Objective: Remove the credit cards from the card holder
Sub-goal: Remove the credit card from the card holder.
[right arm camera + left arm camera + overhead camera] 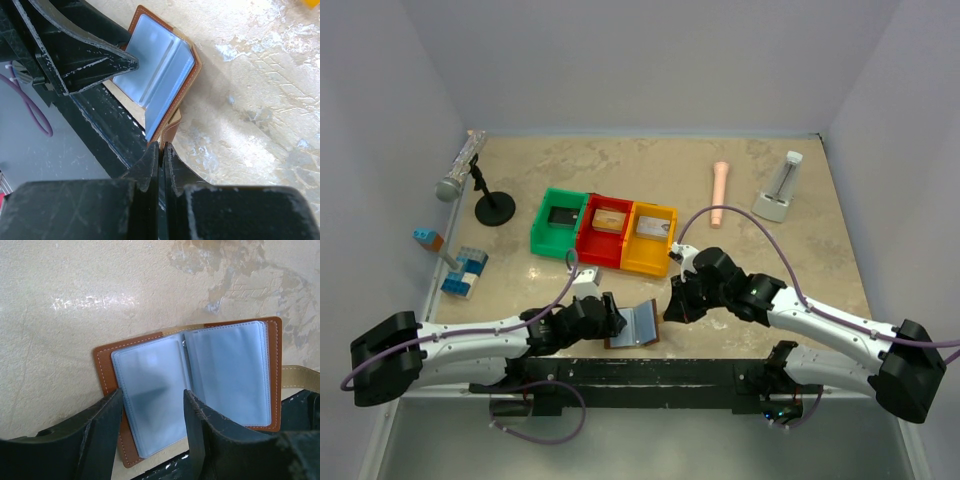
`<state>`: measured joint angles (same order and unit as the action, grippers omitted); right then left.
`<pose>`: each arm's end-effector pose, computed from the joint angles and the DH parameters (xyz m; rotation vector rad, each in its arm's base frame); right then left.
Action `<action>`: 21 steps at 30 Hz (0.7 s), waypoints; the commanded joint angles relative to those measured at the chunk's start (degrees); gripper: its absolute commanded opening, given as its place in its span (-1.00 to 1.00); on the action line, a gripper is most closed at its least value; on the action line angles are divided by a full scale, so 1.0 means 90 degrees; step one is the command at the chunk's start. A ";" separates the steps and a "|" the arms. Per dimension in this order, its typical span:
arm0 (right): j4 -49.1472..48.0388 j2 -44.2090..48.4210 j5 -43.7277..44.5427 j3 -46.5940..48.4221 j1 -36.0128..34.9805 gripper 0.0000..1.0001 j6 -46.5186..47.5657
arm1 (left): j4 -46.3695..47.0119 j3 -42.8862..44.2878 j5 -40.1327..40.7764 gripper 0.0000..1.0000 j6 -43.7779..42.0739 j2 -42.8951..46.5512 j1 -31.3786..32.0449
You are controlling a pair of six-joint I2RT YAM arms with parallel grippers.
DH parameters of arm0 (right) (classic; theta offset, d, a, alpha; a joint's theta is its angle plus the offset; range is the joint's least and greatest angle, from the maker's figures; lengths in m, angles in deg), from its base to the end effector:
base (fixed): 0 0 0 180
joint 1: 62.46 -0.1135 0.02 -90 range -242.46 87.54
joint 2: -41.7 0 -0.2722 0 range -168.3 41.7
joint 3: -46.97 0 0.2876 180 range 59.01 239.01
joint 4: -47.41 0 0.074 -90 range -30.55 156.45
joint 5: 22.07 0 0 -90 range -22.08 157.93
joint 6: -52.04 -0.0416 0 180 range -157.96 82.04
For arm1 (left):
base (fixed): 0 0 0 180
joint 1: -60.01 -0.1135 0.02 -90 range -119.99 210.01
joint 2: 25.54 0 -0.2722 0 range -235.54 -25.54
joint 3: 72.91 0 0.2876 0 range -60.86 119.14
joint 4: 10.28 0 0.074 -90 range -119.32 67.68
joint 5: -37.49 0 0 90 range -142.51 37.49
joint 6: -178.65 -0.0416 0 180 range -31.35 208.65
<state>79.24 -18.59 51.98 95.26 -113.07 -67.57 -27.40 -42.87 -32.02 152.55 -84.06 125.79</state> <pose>0.1490 0.1994 0.2112 -0.6088 2.4569 0.9645 0.0993 -0.1853 0.1278 -0.1382 2.4126 -0.7050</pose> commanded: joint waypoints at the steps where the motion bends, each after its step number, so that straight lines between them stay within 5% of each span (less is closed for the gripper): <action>1: -0.0158 0.0049 0.0082 0.0015 -0.0031 -1.00 -0.0041 | 0.0310 0.0031 -0.0157 0.11 -0.0117 -0.0070 0.0025; 21: -0.0246 -0.0088 -0.0025 -0.0034 -0.0031 -1.00 -0.0041 | 0.1570 0.0432 -0.1075 0.10 -0.1045 -0.0675 0.0025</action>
<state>79.05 -18.87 51.94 95.26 -113.07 -67.57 -18.51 -41.79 -39.29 145.84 -89.68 125.79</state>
